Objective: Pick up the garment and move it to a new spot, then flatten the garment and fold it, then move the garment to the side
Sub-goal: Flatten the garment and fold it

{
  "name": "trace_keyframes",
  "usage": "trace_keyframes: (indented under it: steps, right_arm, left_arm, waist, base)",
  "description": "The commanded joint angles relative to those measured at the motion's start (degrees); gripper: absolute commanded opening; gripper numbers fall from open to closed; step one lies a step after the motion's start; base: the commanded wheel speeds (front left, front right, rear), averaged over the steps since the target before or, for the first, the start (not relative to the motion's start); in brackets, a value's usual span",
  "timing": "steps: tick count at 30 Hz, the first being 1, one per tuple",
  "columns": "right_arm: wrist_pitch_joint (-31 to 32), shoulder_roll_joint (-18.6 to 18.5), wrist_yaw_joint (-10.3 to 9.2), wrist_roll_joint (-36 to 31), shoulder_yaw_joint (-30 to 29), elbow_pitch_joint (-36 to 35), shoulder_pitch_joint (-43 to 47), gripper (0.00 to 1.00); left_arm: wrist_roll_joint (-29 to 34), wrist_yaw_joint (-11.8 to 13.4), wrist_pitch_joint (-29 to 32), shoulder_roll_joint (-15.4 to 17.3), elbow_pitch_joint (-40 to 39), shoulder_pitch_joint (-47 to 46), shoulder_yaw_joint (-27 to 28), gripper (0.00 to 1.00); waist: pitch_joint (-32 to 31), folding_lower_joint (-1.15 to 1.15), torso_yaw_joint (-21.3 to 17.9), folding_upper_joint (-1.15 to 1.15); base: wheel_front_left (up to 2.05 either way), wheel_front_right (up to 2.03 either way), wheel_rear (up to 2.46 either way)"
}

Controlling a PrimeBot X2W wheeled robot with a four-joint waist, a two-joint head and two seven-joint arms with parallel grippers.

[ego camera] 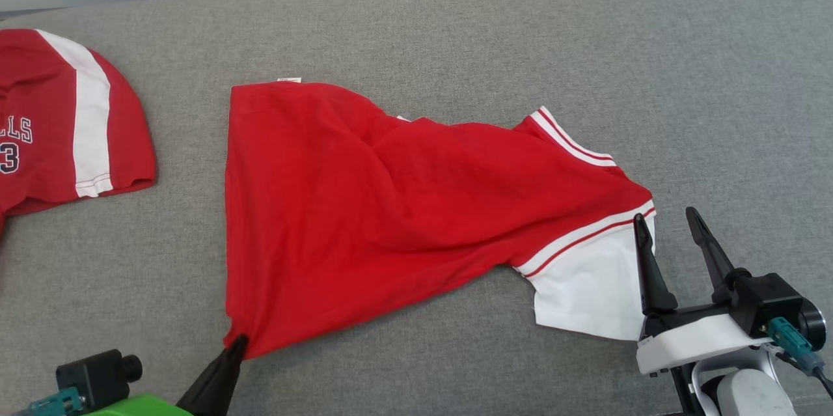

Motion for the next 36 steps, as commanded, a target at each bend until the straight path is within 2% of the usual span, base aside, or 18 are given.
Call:
trace_keyframes:
  steps: [1, 5, 7, 8, 11, 14, 19, 24, 27, 31, 36]
  right_arm:
    - [-0.2, -0.2, -0.08, -0.8, -0.1, 0.1, -0.8, 1.0]
    - [-0.2, -0.2, -0.08, -1.3, 0.1, 0.0, -1.3, 1.0]
    - [-0.2, -0.2, -0.07, -1.4, 0.3, 0.0, -1.4, 1.0]
    - [-0.2, -0.2, -0.08, -1.3, 0.2, -0.1, -1.2, 1.0]
    - [-0.2, -0.2, -0.08, -1.4, 0.0, -0.2, -0.5, 1.0]
    - [-0.2, -0.2, -0.08, -1.1, 0.1, -0.1, 0.0, 1.0]
    - [-0.2, -0.2, -0.08, -1.1, -0.4, -0.4, 0.2, 1.0]
    - [-0.2, -0.2, -0.08, -2.5, -2.7, -3.2, 1.6, 1.0]
    - [-0.2, -0.2, -0.08, -3.6, -5.1, -5.7, 2.7, 1.0]
    - [-0.2, -0.1, -0.08, -5.0, -8.1, -8.3, 4.8, 1.0]
    - [-0.2, -0.2, -0.08, -6.7, -11.0, -8.7, 7.6, 1.0]
  left_arm:
    - [1.3, 0.9, -0.3, -0.5, 1.4, 1.4, -0.1, 0.0]
    - [1.3, 1.4, -0.3, -3.0, 5.7, 1.9, 0.6, 0.0]
    - [1.4, 1.4, -0.3, -4.9, 8.4, 1.6, 1.9, 0.5]
    - [2.3, 1.7, -0.3, -5.6, 9.9, 1.4, 2.6, 1.0]
    - [5.4, 2.0, -0.3, -9.2, 14.3, 0.8, 7.4, 1.0]
    - [8.3, 1.7, -0.3, -11.5, 17.8, 2.2, 8.9, 1.0]
    - [11.9, 0.4, -0.3, -12.6, 19.7, 2.1, 10.1, 1.0]
    - [22.9, -1.4, -0.3, -17.2, 20.0, 4.0, 18.4, 1.0]
    - [31.7, -4.5, -0.3, -20.1, 19.3, 5.6, 22.4, 1.0]
    - [43.6, -10.4, -0.3, -24.5, 19.4, 9.1, 25.8, 1.0]
    - [54.4, -17.6, -0.3, -31.2, 20.4, 14.1, 33.4, 1.0]
  waist:
    - [0.3, 0.0, 0.1, 0.0]
    - [0.5, 0.0, -0.3, 0.0]
    - [0.6, 0.0, -0.5, 0.0]
    - [0.6, 0.0, -0.6, 0.0]
    - [0.7, 0.0, -0.9, 0.0]
    - [0.5, 0.0, -1.4, 0.0]
    - [-0.2, 0.0, -1.7, 0.0]
    - [-2.0, 0.0, -1.0, 0.0]
    - [-3.6, 0.0, -0.2, 0.0]
    - [-6.5, 0.0, 0.7, 0.0]
    - [-10.1, 0.0, 1.2, 0.0]
  base:
    - [0.0, 0.0, 0.0]
    - [0.0, 0.0, 0.0]
    - [0.0, 0.0, 0.0]
    - [0.0, 0.0, 0.0]
    - [0.0, 0.0, 0.0]
    - [0.0, 0.0, 0.0]
    - [0.0, 0.0, 0.0]
    - [0.0, 0.0, 0.0]
    - [0.0, 0.0, 0.0]
    - [0.0, 0.0, 0.0]
    - [0.0, 0.0, 0.0]
